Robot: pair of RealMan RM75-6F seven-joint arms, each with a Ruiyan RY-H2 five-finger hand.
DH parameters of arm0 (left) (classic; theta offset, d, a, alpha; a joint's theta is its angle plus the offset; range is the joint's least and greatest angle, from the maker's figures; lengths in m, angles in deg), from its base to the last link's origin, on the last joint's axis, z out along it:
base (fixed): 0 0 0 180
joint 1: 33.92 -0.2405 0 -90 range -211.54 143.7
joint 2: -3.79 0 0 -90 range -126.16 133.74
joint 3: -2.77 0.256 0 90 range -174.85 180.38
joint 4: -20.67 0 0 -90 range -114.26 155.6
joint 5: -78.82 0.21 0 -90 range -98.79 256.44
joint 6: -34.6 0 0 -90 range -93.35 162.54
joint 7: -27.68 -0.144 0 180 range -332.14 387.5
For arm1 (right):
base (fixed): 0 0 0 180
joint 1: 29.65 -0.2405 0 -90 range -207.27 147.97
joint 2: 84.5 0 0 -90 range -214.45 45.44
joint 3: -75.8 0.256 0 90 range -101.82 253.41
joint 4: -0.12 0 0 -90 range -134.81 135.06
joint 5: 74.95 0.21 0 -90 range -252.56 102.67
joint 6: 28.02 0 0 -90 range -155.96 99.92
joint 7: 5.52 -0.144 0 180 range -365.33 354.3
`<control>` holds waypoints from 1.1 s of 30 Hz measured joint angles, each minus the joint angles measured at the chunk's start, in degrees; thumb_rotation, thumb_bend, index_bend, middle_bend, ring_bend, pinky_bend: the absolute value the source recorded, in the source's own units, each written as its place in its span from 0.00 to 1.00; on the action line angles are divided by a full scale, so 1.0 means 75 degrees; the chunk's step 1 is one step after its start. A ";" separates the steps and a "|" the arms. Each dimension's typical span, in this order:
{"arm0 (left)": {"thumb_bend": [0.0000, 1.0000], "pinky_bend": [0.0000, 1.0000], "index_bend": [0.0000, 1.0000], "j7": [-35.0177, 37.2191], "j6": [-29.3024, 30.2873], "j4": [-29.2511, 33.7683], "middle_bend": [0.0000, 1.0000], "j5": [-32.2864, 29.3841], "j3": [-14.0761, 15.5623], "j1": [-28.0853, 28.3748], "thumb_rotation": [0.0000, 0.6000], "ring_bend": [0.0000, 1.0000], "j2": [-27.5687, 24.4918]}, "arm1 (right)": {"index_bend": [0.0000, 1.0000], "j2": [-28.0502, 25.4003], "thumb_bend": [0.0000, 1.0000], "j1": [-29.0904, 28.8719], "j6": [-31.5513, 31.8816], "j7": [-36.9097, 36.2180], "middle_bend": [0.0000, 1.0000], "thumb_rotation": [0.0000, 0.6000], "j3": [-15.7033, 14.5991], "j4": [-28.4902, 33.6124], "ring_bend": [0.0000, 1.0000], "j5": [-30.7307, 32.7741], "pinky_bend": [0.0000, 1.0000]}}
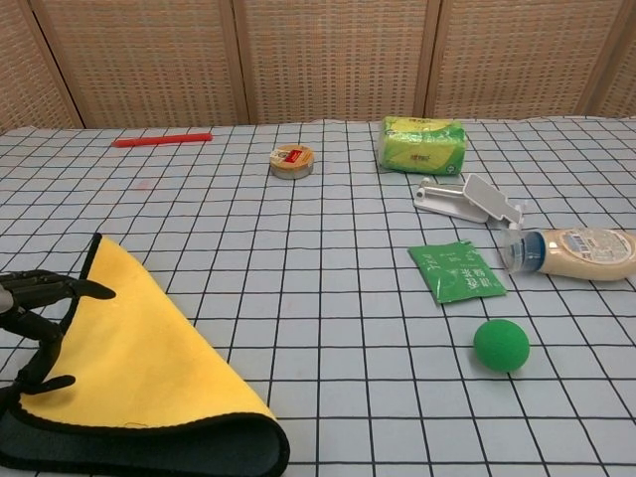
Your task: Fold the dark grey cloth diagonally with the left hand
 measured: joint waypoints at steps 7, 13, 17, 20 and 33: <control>0.48 0.00 0.59 0.0053 -0.0015 -0.0053 0.00 0.0144 0.0050 -0.0123 1.00 0.00 -0.0042 | 0.00 -0.0017 0.00 0.0013 0.0024 -0.0013 0.00 1.00 -0.0006 0.0023 0.00 -0.0023 0.00; 0.48 0.00 0.59 0.0005 -0.0056 -0.0141 0.00 0.0179 0.0068 -0.0226 1.00 0.00 -0.0034 | 0.00 -0.0040 0.00 0.0030 0.0044 -0.0043 0.00 1.00 -0.0010 0.0039 0.00 -0.0031 0.00; 0.48 0.00 0.59 -0.0001 -0.0076 -0.0191 0.00 0.0194 0.0045 -0.0271 1.00 0.00 -0.0013 | 0.00 -0.0048 0.00 0.0038 0.0064 -0.0055 0.00 1.00 -0.0014 0.0047 0.00 -0.0055 0.00; 0.48 0.00 0.59 0.0002 -0.0080 -0.0216 0.00 0.0201 0.0025 -0.0295 1.00 0.00 -0.0019 | 0.00 -0.0049 0.00 0.0041 0.0073 -0.0057 0.00 1.00 -0.0018 0.0056 0.00 -0.0069 0.00; 0.48 0.00 0.57 0.0075 -0.0054 -0.0383 0.00 0.0238 -0.0014 -0.0427 1.00 0.00 -0.0049 | 0.00 -0.0038 0.00 0.0043 0.0078 -0.0024 0.00 1.00 -0.0029 0.0062 0.00 -0.0094 0.00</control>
